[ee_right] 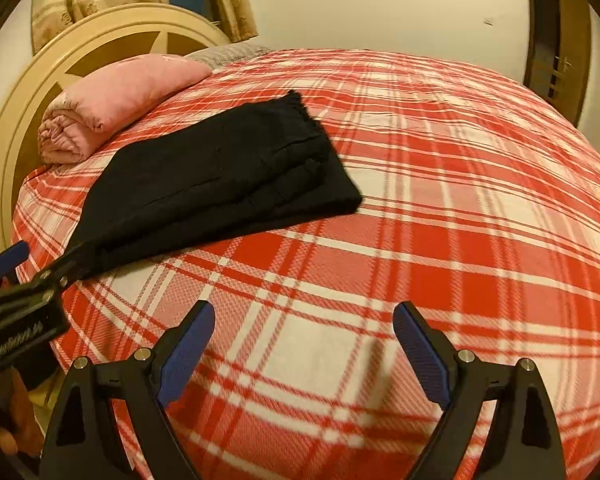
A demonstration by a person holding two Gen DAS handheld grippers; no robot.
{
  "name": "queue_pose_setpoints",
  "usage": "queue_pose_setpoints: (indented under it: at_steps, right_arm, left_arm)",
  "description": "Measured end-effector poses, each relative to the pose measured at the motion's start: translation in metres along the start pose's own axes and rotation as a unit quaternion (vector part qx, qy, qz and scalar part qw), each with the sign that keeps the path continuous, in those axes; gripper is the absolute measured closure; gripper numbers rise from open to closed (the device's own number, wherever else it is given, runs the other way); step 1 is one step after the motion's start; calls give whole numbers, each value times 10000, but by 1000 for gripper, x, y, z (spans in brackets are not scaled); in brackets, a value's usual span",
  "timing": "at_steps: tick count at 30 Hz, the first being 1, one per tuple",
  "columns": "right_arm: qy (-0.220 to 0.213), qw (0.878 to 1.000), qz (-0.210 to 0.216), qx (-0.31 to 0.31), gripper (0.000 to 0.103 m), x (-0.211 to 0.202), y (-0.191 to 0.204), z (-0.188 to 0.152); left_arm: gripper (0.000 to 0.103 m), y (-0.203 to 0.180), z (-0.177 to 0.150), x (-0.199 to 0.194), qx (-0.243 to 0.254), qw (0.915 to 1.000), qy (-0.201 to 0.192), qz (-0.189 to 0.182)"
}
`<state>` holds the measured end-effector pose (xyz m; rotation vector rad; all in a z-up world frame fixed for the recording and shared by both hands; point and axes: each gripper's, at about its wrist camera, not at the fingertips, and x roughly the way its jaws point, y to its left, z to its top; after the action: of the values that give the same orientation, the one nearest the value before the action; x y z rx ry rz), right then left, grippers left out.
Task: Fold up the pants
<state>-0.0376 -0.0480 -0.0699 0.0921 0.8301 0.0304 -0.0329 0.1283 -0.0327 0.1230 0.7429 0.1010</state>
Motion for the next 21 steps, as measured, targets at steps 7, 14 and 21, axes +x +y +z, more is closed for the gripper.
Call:
queue_pose_setpoints:
  at_steps: [7,14,21]
  right_arm:
    - [-152,9996,-176,188,11,-34,-2,6]
    - [-1091,9936,-282,18,11,-106,17,17]
    - [-2377,9707,-324,-150,11,-183,36,14]
  left_arm:
    - [0,4,-1,-40,26,9993,-334,-190]
    - [0,16,4,-79,-205,9964,-692,-454]
    - [0,28,9,-110,-418,9914,-1126,-525]
